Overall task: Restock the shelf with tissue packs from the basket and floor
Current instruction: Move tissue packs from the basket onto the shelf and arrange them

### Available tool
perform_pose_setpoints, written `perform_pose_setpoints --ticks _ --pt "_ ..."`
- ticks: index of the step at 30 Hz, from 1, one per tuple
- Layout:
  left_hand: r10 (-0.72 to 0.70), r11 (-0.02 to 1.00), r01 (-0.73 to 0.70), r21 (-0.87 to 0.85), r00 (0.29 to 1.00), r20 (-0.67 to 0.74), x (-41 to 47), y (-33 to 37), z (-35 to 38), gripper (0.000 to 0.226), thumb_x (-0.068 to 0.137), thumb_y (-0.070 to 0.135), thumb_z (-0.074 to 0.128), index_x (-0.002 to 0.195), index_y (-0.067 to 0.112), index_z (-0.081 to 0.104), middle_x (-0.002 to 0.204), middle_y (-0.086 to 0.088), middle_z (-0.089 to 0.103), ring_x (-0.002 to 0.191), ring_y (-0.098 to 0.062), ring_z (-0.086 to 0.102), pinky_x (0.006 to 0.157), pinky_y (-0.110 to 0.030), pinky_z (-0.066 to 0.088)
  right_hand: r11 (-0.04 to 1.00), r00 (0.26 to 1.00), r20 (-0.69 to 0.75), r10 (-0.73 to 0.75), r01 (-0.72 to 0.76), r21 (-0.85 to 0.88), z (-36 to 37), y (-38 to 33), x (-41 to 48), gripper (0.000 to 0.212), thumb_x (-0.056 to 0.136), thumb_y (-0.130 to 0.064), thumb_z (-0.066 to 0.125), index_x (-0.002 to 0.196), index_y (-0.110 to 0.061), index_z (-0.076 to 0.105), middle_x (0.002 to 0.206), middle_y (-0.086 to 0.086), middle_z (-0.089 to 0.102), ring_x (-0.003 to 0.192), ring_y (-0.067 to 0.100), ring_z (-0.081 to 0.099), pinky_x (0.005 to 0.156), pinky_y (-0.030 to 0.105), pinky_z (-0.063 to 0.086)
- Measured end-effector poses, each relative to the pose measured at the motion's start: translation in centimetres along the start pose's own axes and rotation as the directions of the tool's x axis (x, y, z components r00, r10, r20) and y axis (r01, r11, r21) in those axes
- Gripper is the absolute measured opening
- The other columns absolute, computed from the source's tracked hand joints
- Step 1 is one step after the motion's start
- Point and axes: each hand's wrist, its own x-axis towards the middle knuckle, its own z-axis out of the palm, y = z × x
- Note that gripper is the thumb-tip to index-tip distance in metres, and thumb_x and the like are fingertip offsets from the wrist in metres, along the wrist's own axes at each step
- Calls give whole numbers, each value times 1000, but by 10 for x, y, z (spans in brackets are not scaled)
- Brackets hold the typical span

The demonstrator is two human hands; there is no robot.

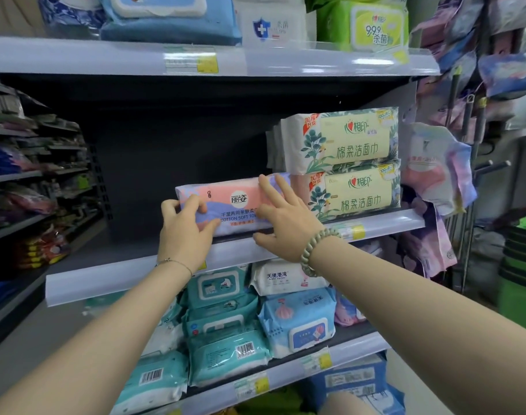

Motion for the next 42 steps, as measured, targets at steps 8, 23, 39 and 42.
perform_pose_setpoints --ticks 8,23,39,42 --pt "8 980 -15 198 999 39 -2 2 7 23 87 24 57 109 20 57 129 -4 38 105 -29 47 74 -37 44 997 991 109 74 -71 -32 13 16 -20 52 90 -50 43 133 -22 43 151 5 24 140 26 16 112 43 21" --pt "533 712 -588 383 808 249 -44 66 69 35 72 39 48 98 17 58 94 -2 54 90 -28 54 69 -37 41 935 969 -245 8 -94 -342 -7 58 -73 28 70 -34 57 88 -13 60 84 5 59 75 27 55 64 35 41" --pt "558 707 -700 101 640 528 -116 153 206 41 79 42 58 115 22 49 111 0 50 106 -26 49 79 -38 35 814 939 -109 326 -338 -472 -10 166 -214 26 70 -36 48 83 -15 56 79 4 55 70 27 53 64 34 39" --pt "565 715 -698 36 608 558 -135 168 232 40 77 41 54 112 22 50 107 -1 51 105 -27 51 79 -39 36 774 906 -88 415 -403 -488 -6 183 -243 29 71 -38 46 85 -15 56 81 4 56 72 27 52 64 35 39"
